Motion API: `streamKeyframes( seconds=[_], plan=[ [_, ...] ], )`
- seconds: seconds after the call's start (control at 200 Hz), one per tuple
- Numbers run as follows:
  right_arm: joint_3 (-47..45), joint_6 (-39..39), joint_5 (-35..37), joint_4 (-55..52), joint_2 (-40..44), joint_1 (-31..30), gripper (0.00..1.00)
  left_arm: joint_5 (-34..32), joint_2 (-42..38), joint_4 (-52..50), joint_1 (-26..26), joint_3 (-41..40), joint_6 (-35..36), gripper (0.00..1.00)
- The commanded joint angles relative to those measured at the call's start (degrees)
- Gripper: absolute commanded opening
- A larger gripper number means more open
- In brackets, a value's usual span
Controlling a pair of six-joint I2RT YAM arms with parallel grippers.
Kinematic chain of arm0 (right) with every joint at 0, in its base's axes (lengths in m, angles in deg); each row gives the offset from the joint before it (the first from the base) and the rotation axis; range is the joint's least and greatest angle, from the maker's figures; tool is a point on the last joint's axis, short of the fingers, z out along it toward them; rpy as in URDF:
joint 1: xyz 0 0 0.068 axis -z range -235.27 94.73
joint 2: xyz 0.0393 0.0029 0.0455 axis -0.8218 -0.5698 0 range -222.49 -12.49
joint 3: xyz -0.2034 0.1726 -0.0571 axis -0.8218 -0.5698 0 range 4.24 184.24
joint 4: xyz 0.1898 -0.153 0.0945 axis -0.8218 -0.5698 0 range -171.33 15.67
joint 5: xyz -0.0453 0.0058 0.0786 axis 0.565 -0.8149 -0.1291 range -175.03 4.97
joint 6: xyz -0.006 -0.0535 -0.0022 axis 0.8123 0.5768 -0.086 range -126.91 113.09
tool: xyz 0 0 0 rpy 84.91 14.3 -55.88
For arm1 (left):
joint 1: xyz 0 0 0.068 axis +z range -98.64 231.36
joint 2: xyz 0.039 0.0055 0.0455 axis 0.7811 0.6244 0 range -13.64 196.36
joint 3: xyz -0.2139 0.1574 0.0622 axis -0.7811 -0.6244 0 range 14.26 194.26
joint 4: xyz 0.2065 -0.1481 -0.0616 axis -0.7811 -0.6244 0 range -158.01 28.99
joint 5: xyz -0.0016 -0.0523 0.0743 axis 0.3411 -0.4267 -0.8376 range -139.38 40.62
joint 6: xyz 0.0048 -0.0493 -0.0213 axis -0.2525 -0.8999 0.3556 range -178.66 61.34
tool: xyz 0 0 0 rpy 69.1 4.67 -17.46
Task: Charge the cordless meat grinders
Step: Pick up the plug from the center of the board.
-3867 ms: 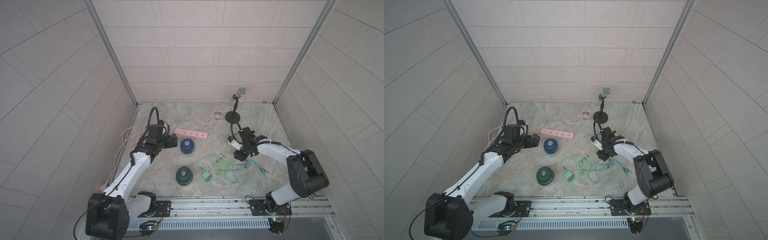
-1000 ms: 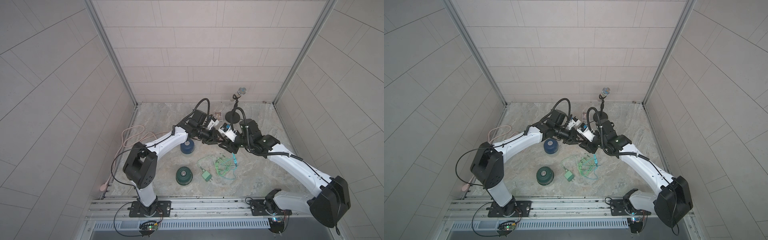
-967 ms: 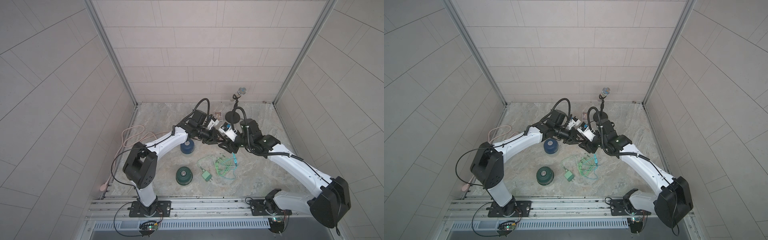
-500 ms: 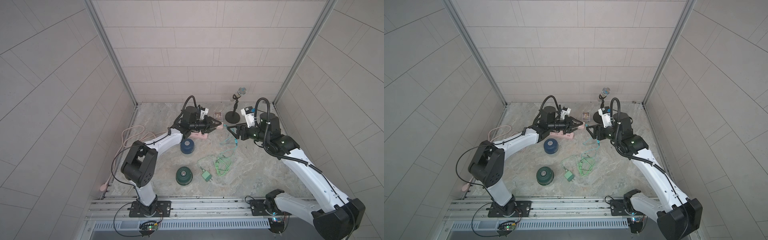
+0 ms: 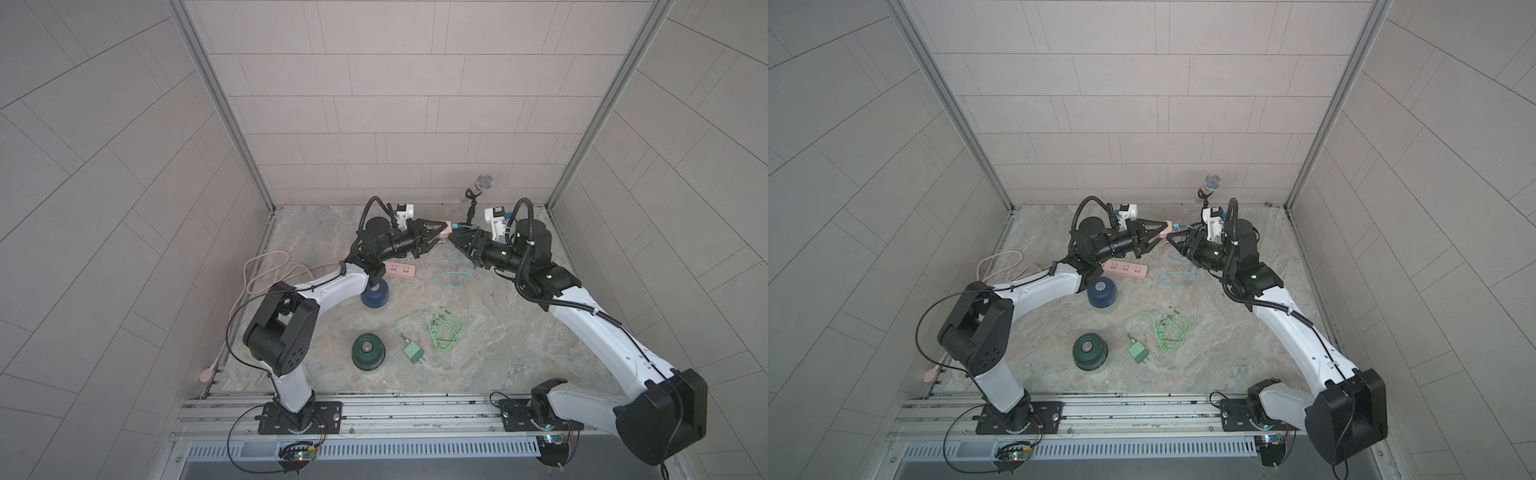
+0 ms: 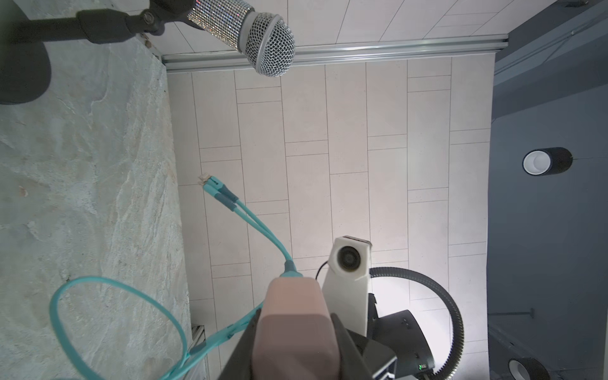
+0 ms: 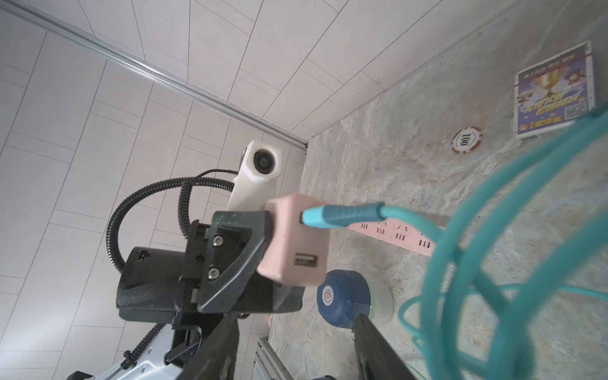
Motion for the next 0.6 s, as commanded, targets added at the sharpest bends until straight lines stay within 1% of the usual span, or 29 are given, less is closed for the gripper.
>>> streamKeyframes(
  seconds=[0.0, 0.145, 0.315, 0.46, 0.555, 0.595],
  plan=[
    [-0.93, -5.54, -0.38, 7.58, -0.27, 0.19, 0.55, -1.05, -0.94, 6.93, -0.98, -0.71, -2.97, 0.06],
    [-1.39, -8.51, -0.71, 13.67, -1.6, 0.19, 0.48, -1.19, -1.37, 7.37, -1.51, -1.67, -3.07, 0.06],
    [-0.97, -9.35, -0.73, 14.59, -2.23, 0.54, 0.42, -1.52, -1.77, 8.95, -1.68, -3.33, -3.49, 0.06],
    [-0.96, -10.55, -1.58, 15.82, -3.26, 0.58, 0.39, -1.57, -1.49, 10.98, -1.68, -3.63, -4.59, 0.06],
    [-1.06, -10.97, -1.82, 16.61, -3.64, 0.54, 0.34, -1.32, -1.18, 12.6, -1.68, -3.35, -5.78, 0.07],
    [-1.0, -10.97, -1.81, 16.71, -3.69, 0.61, 0.3, -0.97, -0.89, 13.69, -1.68, -3.23, -6.71, 0.07]
  ],
)
